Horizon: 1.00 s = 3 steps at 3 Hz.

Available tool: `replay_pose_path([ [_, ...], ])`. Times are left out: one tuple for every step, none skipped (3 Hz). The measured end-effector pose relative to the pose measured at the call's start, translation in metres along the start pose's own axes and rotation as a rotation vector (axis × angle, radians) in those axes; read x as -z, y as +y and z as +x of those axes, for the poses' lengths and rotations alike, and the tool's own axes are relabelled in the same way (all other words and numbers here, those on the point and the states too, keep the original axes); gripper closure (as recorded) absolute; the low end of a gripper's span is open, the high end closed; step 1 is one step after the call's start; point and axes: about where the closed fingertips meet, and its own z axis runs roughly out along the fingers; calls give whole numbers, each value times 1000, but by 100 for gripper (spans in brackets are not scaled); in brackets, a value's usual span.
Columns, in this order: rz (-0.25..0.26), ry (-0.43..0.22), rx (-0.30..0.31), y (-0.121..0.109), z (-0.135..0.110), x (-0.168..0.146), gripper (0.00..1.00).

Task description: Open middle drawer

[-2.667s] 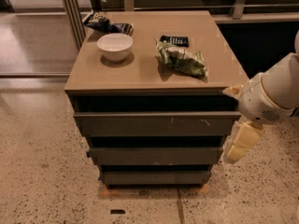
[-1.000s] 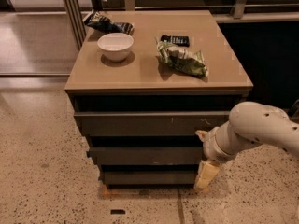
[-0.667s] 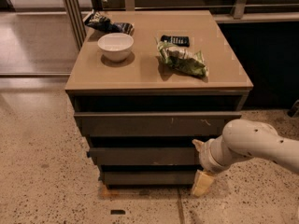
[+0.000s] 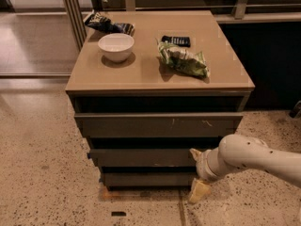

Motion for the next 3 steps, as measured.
replay_pose_path([
  [7,25,13,2,12,-9,0],
  [27,38,42,0,27,-25,0],
  [50,18,65,-9,35,-41,0],
])
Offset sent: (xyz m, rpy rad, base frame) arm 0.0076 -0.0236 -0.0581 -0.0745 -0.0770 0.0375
